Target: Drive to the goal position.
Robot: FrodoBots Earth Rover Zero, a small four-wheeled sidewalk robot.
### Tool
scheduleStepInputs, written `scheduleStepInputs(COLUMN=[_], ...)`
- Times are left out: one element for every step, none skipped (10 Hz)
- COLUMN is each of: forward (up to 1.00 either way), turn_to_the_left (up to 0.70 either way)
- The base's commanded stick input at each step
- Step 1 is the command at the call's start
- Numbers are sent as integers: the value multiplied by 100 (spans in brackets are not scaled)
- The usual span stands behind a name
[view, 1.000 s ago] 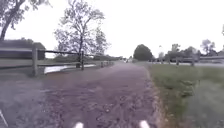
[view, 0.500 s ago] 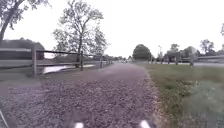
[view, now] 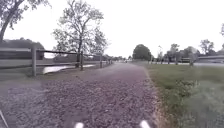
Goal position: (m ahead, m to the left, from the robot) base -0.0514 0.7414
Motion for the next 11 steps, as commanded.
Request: scheduleStepInputs(forward=[0, 0, 0, 0, 0, 0, 0, 0, 0, 0, 0], turn_to_the_left=[70, 70, 70, 70, 70, 70, 70, 70, 70, 70, 70])
